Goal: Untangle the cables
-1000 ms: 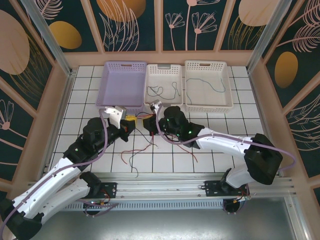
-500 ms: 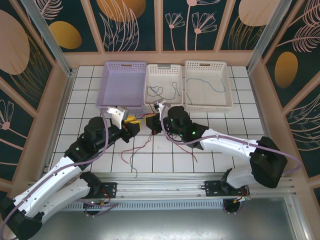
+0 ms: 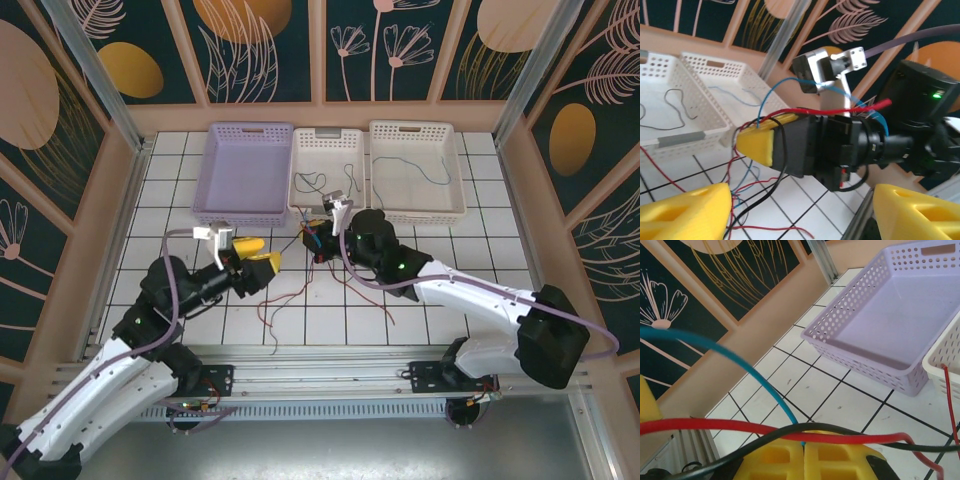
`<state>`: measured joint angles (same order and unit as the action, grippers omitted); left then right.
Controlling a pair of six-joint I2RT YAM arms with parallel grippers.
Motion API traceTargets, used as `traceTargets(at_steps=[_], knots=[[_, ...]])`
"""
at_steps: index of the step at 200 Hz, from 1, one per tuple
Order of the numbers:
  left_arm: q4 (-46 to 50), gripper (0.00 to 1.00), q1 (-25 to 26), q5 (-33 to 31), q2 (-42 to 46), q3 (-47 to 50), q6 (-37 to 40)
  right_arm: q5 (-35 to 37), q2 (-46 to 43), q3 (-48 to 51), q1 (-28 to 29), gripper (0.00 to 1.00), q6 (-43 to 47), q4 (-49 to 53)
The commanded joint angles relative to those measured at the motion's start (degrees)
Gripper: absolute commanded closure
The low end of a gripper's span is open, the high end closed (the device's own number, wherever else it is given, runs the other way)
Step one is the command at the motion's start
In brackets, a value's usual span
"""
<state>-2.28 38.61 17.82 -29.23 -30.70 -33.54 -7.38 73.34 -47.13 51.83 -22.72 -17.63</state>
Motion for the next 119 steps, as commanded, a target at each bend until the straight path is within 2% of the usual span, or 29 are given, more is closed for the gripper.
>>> traceTargets(at_steps=[1, 56, 119], knots=[[-6.3, 0.25, -0.23, 3.0, 1.92, 4.56, -6.93, -1.36, -2.68, 0.58, -0.33, 1.0, -1.05, -1.44], [-17.3, 0.24, -0.21, 7.79, 1.09, 13.44, -11.64, -3.32, -4.34, 0.44, -0.33, 1.0, -1.93, -1.0], [-17.68, 0.24, -0.25, 6.6, -3.96, 11.91, -8.11, -5.69, -4.26, -0.17, 0.27, 1.0, -2.09, -0.14]])
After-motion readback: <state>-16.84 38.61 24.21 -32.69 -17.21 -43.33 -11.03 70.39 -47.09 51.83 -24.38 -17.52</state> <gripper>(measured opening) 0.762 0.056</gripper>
